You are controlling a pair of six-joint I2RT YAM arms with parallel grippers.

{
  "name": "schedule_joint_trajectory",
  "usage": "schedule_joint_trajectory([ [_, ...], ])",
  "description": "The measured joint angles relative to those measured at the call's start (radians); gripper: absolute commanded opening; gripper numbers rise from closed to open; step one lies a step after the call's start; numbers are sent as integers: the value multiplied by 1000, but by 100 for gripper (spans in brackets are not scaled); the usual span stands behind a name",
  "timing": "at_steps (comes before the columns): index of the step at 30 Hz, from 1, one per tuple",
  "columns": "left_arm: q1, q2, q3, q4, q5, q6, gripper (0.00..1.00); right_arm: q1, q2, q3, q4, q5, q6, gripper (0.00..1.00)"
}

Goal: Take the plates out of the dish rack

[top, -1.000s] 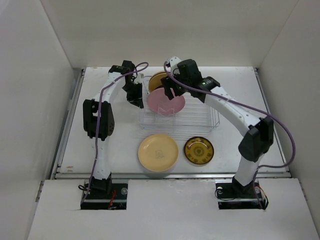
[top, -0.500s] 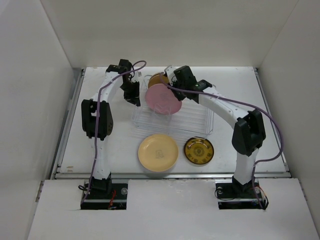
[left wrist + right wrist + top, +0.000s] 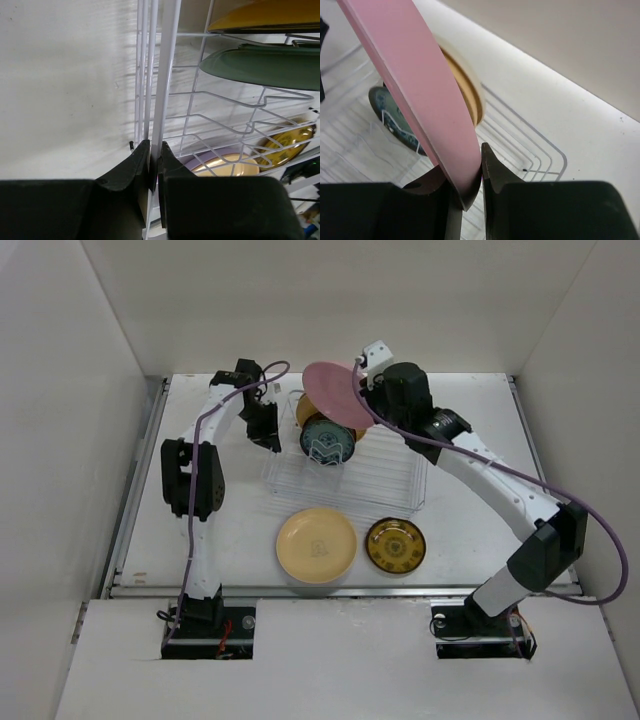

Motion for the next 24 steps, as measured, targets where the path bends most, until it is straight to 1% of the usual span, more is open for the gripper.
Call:
schedule_joint_trajectory([
  [3,11,-5,-12,11,26,-40,0,0,-30,3,23,13,28,0],
  [5,15,-5,-17,18,45,-72,0,-2,-33,15,0,-21,55,0],
  [8,18,-4,-21,34,63,-119,0,-4,-31,32,-85,-197,82,0],
  [10,19,-2,-23,49,77,-149,0,-1,-31,26,-135,-350,102,0],
  [14,27,0,-43,92,135,-197,0,8,-31,-78,-200,-601,146,0],
  [19,30,3,-50,111,158,-208,0,39,40,-227,-281,-717,165,0],
  [23,30,3,-50,111,158,-203,0,65,135,-247,-333,-754,171,0],
  [24,30,3,-50,111,158,-201,0,71,153,-247,-338,-760,171,12],
])
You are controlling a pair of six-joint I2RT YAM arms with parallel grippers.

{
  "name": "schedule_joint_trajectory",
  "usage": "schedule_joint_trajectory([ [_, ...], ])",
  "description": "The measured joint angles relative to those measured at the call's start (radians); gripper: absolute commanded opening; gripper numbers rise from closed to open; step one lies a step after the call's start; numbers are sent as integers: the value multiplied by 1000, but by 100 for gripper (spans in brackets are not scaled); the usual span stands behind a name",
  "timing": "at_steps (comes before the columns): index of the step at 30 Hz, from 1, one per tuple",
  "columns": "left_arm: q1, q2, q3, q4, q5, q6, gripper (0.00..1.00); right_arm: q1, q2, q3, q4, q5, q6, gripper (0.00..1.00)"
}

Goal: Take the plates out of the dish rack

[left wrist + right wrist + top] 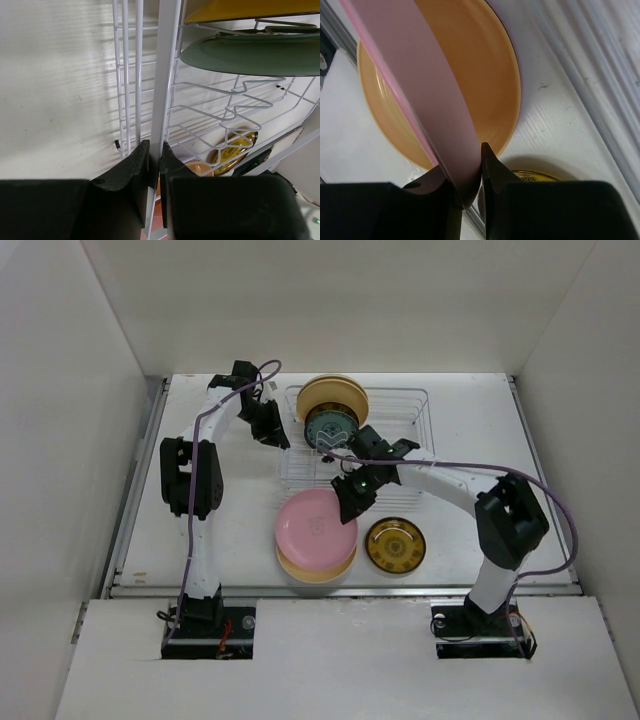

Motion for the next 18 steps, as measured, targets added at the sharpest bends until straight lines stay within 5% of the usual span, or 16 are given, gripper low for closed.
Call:
schedule_joint_trajectory([
  [3,0,0,0,0,-1,5,0,13,38,0,-10,-10,3,33],
  [4,0,0,2,-2,-2,5,0,19,46,0,-13,-8,3,53],
  [7,0,0,5,-5,-7,10,0,45,66,10,-38,10,-5,68],
  [18,-1,0,8,-8,-13,19,0,154,23,39,-102,293,58,85],
])
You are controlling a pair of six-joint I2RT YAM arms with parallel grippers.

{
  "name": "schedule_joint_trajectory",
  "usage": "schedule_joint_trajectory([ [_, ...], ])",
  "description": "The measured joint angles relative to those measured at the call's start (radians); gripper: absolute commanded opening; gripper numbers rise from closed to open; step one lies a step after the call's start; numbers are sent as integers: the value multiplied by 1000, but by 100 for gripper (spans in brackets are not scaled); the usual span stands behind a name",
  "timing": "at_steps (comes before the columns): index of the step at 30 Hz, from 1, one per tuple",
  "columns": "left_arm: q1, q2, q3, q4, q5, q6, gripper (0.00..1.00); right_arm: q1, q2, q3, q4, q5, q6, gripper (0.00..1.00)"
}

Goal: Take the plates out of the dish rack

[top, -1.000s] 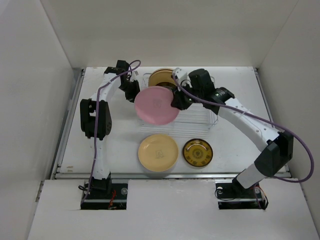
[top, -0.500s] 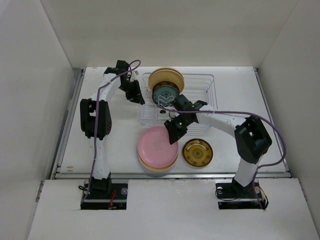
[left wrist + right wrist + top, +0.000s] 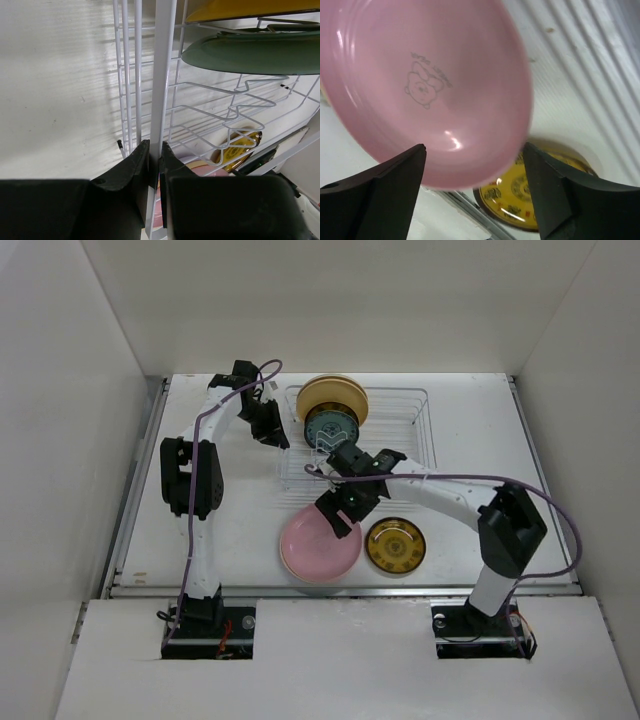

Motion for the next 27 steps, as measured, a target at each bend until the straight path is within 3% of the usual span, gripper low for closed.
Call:
schedule_joint_trajectory([
  [6,-1,1,4,-5,-2,3,0,16,-150,0,-32,161,53,90],
  [10,-1,3,10,-8,-6,6,0,15,-187,-10,-26,180,70,56],
  [11,-1,3,10,-8,-9,6,0,18,-190,-22,-19,176,70,53],
  [18,-1,3,12,-10,-16,14,0,109,-162,-173,56,123,70,49],
  [27,-1,3,17,-13,-33,28,0,204,-24,-151,121,143,79,47],
])
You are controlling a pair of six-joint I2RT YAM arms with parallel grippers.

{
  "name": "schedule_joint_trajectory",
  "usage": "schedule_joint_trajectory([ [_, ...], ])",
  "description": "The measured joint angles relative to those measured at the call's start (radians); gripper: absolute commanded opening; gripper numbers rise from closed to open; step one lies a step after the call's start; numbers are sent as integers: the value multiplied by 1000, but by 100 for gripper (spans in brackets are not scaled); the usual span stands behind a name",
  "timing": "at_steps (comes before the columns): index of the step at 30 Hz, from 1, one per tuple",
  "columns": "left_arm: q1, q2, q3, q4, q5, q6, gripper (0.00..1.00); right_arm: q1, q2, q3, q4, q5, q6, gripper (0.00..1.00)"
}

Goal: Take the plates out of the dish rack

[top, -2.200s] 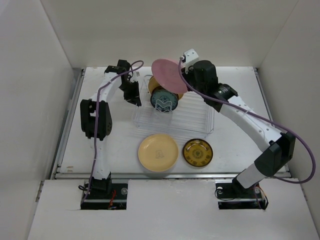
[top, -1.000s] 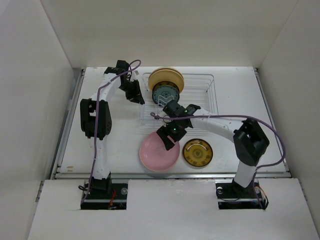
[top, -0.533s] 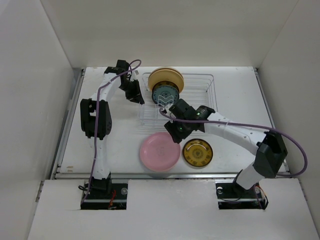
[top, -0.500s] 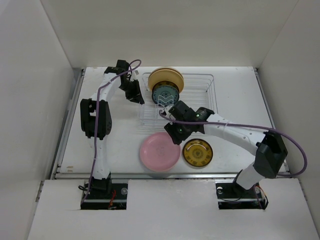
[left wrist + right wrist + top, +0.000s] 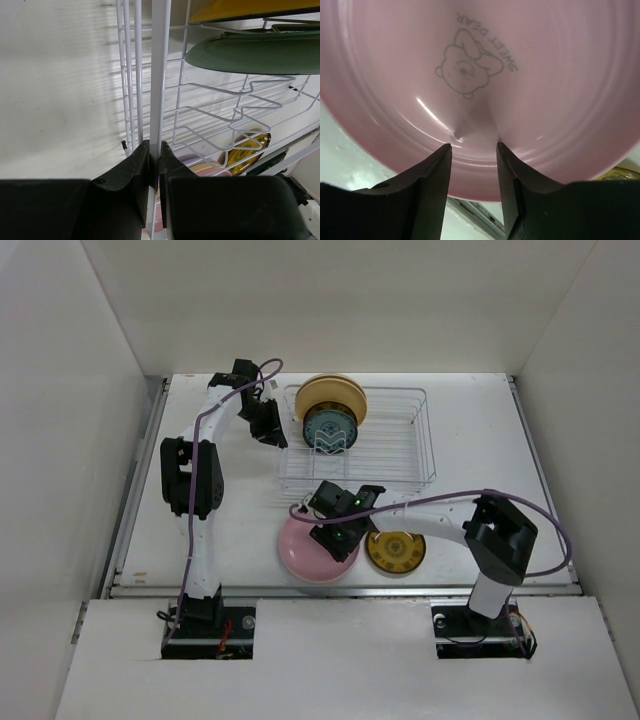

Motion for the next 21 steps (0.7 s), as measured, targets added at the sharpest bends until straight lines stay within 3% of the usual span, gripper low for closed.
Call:
schedule_joint_trajectory([
  [8,0,0,2,-1,-6,0,0,0,51,16,8,54,27,47],
  [14,0,0,6,-5,-14,2,0,-2,-34,71,-35,82,30,48],
  [18,0,2,17,-12,-35,13,0,-50,-127,266,-50,99,15,68],
  [21,0,10,37,-23,-61,36,0,-162,-150,431,2,104,-38,70],
])
